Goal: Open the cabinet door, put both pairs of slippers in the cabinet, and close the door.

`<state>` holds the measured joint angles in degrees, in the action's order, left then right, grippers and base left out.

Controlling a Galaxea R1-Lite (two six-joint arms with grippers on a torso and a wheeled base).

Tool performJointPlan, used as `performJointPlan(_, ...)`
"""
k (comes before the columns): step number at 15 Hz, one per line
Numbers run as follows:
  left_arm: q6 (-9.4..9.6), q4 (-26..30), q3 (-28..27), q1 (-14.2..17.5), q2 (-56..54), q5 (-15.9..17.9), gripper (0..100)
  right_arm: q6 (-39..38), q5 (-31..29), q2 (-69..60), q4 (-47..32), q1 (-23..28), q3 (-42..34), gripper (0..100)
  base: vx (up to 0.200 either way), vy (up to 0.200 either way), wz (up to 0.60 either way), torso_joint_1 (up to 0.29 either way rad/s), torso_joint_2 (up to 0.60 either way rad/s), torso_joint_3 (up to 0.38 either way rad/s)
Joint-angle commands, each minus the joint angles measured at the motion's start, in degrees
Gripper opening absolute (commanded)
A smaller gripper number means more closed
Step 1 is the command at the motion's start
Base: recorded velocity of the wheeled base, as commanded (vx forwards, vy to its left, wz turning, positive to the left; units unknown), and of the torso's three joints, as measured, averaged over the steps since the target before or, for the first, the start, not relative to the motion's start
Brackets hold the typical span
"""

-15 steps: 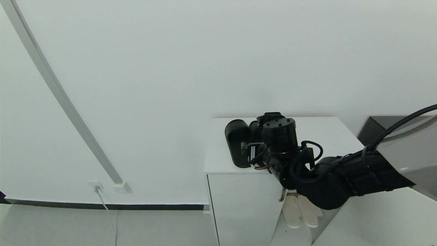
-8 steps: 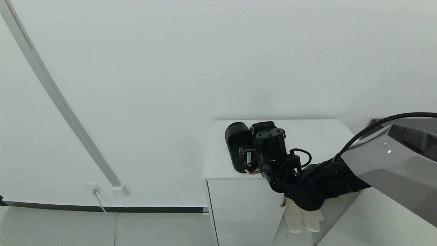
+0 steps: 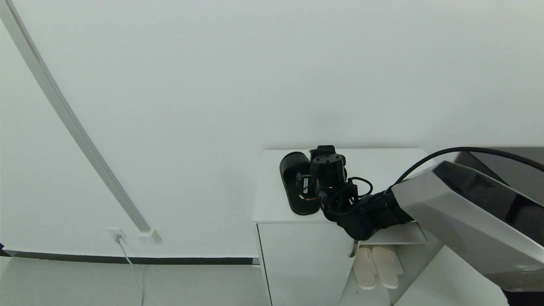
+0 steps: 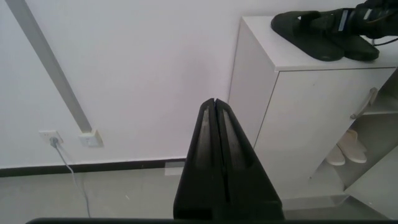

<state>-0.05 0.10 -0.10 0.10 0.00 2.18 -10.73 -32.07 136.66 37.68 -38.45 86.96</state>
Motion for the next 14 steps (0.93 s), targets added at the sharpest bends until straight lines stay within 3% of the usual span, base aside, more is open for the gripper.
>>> performJointPlan(1, -0.13, 0.0, 0.0, 0.0, 0.1, -0.1, 0, 0.8, 0.0, 3.9, 0.0, 0.6, 3.5, 100, 0.000, 0.000, 0.00, 0.000, 0.00, 0.000)
performJointPlan(7, -0.21, 0.0, 0.0, 0.0, 0.1, -0.1, 0, 1.9, 0.0, 7.0, -0.7, 1.3, 7.7, 100, 0.000, 0.000, 0.00, 0.000, 0.00, 0.000)
performJointPlan(8, -0.21, 0.0, 0.0, 0.0, 0.1, -0.1, 0, 1.9, 0.0, 7.0, -0.8, 1.3, 7.8, 0, 0.000, 0.000, 0.00, 0.000, 0.00, 0.000)
performJointPlan(14, -0.21, 0.0, 0.0, 0.0, 0.1, -0.3, 0, 1.9, -1.0, 6.0, -0.7, 1.4, 8.1, 0, 0.000, 0.000, 0.00, 0.000, 0.00, 0.000)
